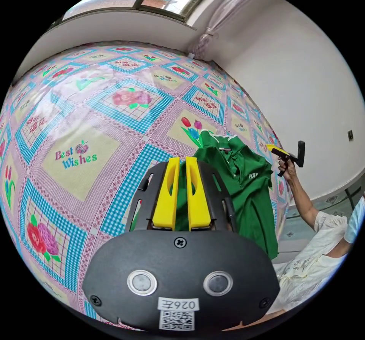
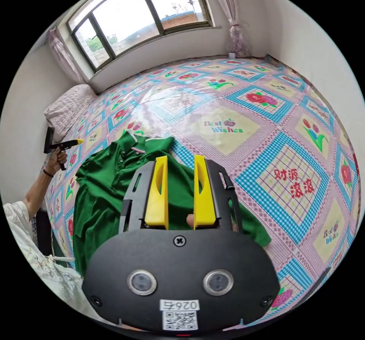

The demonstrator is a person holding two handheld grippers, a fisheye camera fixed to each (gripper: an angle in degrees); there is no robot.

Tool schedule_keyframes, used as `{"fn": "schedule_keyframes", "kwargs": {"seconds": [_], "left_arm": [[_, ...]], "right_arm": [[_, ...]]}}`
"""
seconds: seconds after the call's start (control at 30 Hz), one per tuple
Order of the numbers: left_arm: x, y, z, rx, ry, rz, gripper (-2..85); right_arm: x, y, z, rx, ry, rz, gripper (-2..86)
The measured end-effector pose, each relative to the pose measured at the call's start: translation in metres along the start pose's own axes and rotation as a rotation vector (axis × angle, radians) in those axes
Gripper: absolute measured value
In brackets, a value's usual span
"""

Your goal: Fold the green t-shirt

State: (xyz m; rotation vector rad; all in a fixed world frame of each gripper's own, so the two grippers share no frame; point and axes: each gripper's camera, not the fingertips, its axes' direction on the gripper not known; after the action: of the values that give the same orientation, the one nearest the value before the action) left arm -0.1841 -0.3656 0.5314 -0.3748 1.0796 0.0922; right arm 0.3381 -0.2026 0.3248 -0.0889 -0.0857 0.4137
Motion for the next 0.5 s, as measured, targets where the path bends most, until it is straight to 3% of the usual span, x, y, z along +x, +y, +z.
{"fn": "schedule_keyframes", "kwargs": {"seconds": [0.17, 0.23, 0.3, 0.4, 0.5], "left_arm": [[0.016, -0.049, 0.075, -0.187, 0.120, 0.103, 12.9], [0.017, -0.056, 0.111, -0.340, 0.194, 0.110, 13.2], [0.023, -0.055, 0.127, -0.436, 0.219, 0.176, 1.4], [0.032, -0.059, 0.109, -0.302, 0.114, 0.263, 0.3], [0.018, -0.072, 0.087, -0.144, 0.065, 0.194, 1.8]], "right_arm": [[-0.012, -0.035, 0.052, -0.119, -0.064, -0.026, 10.3], [-0.012, -0.038, 0.073, -0.219, -0.084, -0.038, 8.9], [-0.018, -0.036, 0.081, -0.290, -0.063, -0.087, 2.3], [-0.025, -0.042, 0.058, -0.192, 0.083, -0.142, -0.6], [-0.014, -0.067, 0.027, -0.042, 0.145, -0.108, 0.0]]}}
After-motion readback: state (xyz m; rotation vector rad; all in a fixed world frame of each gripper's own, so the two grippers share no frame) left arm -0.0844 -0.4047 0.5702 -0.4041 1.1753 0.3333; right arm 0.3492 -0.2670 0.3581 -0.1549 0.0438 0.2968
